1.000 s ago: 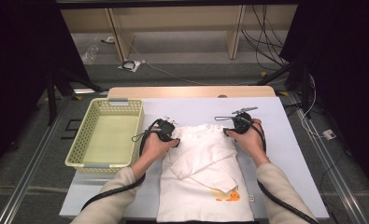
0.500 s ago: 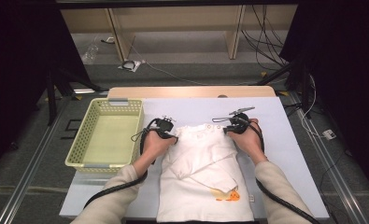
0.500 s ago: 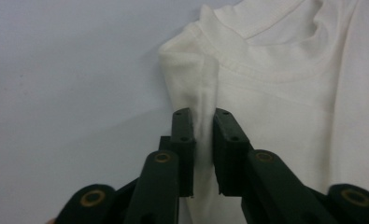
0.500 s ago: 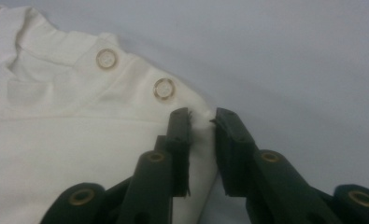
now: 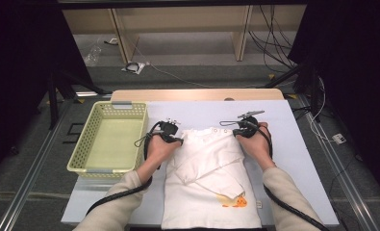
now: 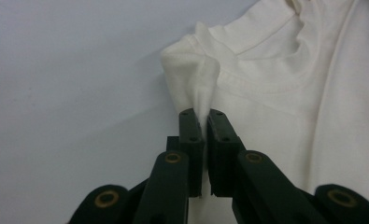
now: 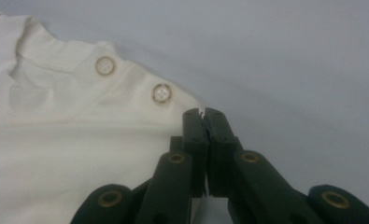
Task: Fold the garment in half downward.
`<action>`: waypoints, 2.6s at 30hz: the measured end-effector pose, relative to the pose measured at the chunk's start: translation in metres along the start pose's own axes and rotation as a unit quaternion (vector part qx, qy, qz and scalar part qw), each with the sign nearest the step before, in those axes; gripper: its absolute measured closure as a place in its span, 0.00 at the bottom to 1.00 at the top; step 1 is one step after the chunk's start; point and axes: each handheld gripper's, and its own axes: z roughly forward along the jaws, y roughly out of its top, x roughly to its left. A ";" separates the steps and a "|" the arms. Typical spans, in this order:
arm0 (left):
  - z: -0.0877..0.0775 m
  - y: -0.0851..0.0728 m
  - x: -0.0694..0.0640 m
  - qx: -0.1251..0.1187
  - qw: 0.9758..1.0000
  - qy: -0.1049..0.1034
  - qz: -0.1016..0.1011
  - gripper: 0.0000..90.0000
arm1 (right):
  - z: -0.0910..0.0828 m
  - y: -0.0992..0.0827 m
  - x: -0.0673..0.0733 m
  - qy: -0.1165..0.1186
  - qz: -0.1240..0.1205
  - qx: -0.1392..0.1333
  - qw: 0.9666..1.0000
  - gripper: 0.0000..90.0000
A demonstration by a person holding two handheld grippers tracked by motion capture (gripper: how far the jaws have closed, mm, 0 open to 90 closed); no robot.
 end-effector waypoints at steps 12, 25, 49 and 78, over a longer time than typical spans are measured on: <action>0.008 -0.002 0.001 0.011 1.000 0.004 0.005 0.95 | 0.009 0.012 0.001 0.000 0.010 0.003 1.000 0.68; 0.008 -0.003 0.001 0.006 1.000 0.004 0.011 0.95 | 0.014 0.009 0.008 0.007 0.003 0.008 1.000 0.93; -0.017 0.016 -0.002 -0.126 0.992 0.003 0.010 0.95 | -0.029 0.020 0.005 -0.046 0.016 -0.127 0.991 0.93; -0.023 0.026 -0.002 -0.162 0.986 0.006 0.022 0.95 | -0.041 0.030 0.004 -0.056 0.020 -0.158 0.986 0.93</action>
